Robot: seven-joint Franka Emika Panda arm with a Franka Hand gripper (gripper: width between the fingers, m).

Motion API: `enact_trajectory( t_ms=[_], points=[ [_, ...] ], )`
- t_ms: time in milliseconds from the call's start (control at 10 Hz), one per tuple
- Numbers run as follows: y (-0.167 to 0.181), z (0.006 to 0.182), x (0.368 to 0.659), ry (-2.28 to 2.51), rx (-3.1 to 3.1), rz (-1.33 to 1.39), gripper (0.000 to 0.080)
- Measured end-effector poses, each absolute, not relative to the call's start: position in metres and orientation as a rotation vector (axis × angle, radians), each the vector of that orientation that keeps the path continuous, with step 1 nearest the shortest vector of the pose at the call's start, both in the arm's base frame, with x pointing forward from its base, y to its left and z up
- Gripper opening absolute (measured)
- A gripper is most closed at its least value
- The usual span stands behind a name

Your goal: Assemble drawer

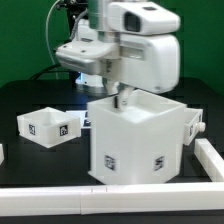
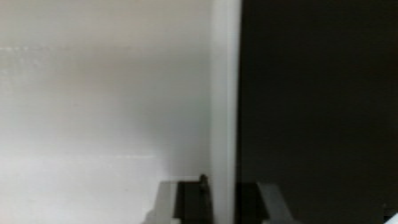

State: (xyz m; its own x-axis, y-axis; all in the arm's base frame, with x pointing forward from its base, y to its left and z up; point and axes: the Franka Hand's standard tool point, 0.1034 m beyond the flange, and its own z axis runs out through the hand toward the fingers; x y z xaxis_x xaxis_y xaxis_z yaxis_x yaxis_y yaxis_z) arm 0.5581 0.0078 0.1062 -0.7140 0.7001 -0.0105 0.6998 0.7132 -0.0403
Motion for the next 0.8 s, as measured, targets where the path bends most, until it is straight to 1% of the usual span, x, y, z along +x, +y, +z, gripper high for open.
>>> enact_trajectory(
  t_ms=[100,200,400,600,700,800],
  points=[
    [0.021,0.103,0.56,-2.922,-1.04,0.08,0.0034],
    [0.025,0.102,0.561,-2.927,-0.952,0.092,0.0034],
    [0.02,0.103,0.564,-2.973,-0.837,0.101,0.0034],
    [0.014,0.102,0.565,-3.026,-0.592,0.11,0.0034],
    [0.009,0.1,0.569,-3.019,-0.393,0.113,0.0034],
    [0.011,0.1,0.58,-3.016,-0.28,0.122,0.0034]
  ],
)
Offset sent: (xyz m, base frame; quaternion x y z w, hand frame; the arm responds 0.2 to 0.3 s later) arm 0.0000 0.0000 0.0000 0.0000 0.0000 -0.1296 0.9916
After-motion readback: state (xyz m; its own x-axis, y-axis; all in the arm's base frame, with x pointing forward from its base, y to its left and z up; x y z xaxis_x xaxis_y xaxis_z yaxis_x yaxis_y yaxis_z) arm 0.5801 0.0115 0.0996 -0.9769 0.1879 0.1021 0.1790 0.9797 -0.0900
